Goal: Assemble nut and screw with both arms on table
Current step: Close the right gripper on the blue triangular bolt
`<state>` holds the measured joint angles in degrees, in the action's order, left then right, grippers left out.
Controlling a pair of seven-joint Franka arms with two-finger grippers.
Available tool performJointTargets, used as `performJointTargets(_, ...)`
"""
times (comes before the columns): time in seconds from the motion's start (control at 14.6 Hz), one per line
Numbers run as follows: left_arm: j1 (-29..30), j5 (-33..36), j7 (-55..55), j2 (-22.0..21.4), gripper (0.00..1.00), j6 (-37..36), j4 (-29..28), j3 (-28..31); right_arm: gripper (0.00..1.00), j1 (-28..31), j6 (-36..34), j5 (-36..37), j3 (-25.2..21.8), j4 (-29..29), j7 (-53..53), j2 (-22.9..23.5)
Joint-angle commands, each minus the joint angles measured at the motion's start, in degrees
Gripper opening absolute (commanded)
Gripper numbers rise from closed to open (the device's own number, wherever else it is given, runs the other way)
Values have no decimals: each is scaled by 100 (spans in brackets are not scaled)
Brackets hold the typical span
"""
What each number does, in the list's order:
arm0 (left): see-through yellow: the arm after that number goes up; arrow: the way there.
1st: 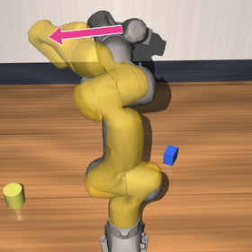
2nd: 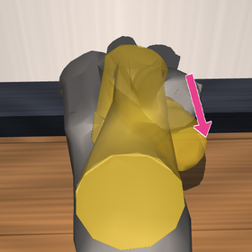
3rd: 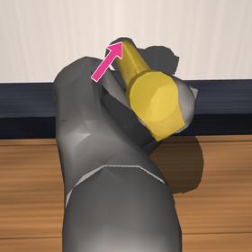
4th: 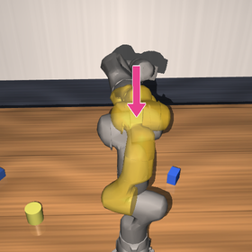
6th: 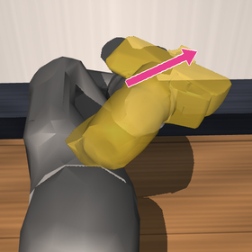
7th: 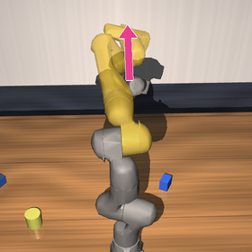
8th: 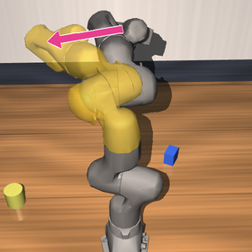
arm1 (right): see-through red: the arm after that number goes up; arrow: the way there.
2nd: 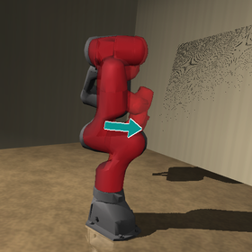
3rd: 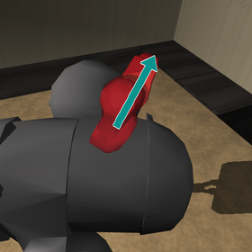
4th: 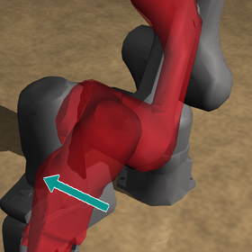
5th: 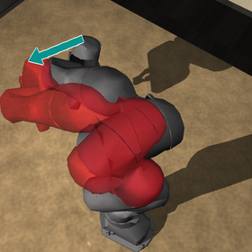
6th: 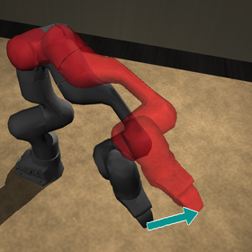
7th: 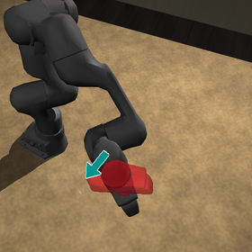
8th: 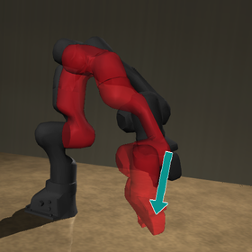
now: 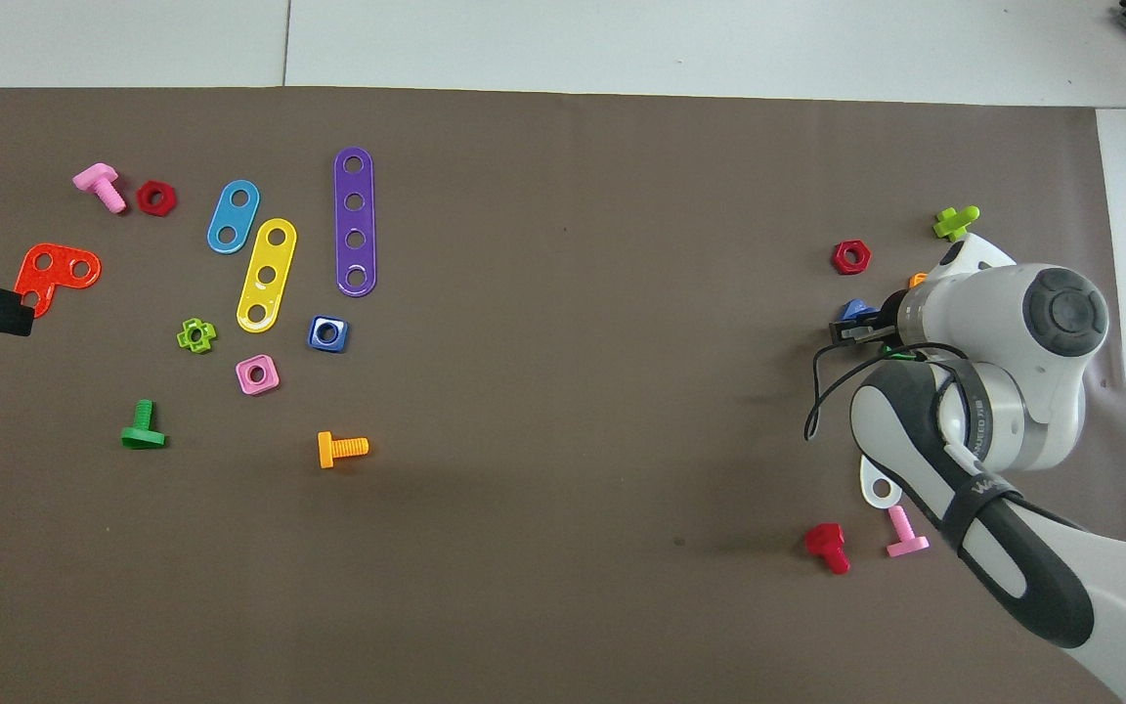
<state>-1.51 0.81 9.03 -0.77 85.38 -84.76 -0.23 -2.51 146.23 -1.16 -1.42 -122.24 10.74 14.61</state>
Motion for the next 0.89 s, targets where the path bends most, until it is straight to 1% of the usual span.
performJointTargets(0.0, 63, 51, 47, -134, 100, -39, -147, -39, 81, 49, 37, -147, 45, -28, 148, -2)
performJointTargets(0.07, 63, 51, 47, -134, 100, -39, -147, -39, 84, 49, 37, -147, 45, -28, 148, -10)
performJointTargets(0.14, 63, 51, 47, -134, 100, -39, -147, -39, 85, 49, 37, -156, 45, -28, 148, -2)
performJointTargets(0.34, 63, 51, 47, -134, 100, -39, -147, -39, 85, 49, 81, -165, 45, 16, 130, 25)
performJointTargets(0.41, 63, 51, 47, -134, 100, -39, -147, -39, 81, 49, 90, -165, 45, 16, 121, 25)
performJointTargets(0.48, 63, 51, 47, -134, 100, -39, -147, -39, 70, 49, 151, -165, 45, 16, 121, 42)
performJointTargets(0.62, 63, 51, 47, -134, 100, -39, -147, -39, 56, 58, 309, -174, 36, 16, 121, 95)
performJointTargets(0.82, 63, 51, 47, -134, 100, -39, -147, -39, 51, 58, 319, -174, 36, 16, 33, 95)
